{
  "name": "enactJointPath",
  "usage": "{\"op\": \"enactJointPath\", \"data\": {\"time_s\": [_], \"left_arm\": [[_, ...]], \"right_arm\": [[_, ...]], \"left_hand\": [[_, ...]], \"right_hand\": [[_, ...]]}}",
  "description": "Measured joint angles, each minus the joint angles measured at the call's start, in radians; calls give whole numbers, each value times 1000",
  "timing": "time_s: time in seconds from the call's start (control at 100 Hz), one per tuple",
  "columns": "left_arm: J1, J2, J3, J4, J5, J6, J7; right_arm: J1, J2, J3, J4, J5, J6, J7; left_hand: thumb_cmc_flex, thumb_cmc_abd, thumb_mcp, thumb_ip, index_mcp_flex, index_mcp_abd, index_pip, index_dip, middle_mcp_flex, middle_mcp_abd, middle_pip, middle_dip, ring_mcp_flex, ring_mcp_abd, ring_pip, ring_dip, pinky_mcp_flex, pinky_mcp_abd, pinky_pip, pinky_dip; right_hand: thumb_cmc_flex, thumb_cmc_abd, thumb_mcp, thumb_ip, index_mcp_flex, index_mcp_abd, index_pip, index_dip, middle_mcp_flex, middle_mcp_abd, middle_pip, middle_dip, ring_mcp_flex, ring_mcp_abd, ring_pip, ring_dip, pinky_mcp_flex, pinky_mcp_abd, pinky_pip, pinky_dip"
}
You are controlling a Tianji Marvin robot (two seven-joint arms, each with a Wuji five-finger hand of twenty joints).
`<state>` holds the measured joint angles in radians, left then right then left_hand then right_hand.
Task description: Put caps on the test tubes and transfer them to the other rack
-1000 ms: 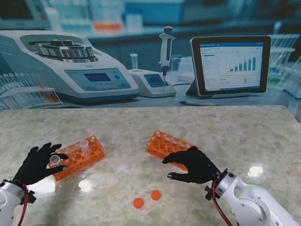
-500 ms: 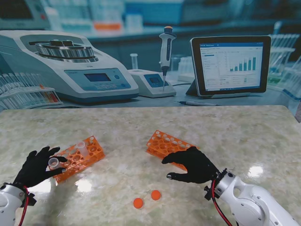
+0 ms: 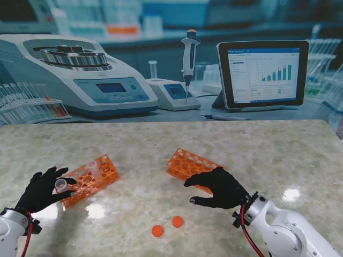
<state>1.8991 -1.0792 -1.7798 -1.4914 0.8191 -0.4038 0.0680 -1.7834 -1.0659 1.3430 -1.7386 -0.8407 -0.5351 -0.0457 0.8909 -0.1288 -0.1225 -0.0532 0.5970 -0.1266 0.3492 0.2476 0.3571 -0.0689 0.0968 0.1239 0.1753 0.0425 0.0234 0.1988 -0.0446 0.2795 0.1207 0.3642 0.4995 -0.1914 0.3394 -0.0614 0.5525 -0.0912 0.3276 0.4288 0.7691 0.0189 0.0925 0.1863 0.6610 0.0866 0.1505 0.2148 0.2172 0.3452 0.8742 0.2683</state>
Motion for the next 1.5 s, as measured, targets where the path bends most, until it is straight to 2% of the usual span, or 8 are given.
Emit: {"op": "enactJointPath", "data": {"time_s": [0.5,1.5], "left_arm": [[14,1,-26,-53,-10,6,-58],[10,13,-25,-83,-22,61,-158]], "right_arm": [[-1,0,1,0,0,0,5],[2,2,-1,0,6,-2,14]], "left_hand": [[0,0,0,0,3,11,0,0,0,0,0,0,0,0,0,0,-2,0,0,0],[25,-7,0,0,15,43,-7,-2,9,0,0,0,0,0,0,0,-5,0,-11,0]], "right_hand": [[0,0,0,0,0,0,0,0,0,0,0,0,0,0,0,0,0,0,0,0],[0,0,0,0,0,0,0,0,0,0,0,0,0,0,0,0,0,0,0,0]]}}
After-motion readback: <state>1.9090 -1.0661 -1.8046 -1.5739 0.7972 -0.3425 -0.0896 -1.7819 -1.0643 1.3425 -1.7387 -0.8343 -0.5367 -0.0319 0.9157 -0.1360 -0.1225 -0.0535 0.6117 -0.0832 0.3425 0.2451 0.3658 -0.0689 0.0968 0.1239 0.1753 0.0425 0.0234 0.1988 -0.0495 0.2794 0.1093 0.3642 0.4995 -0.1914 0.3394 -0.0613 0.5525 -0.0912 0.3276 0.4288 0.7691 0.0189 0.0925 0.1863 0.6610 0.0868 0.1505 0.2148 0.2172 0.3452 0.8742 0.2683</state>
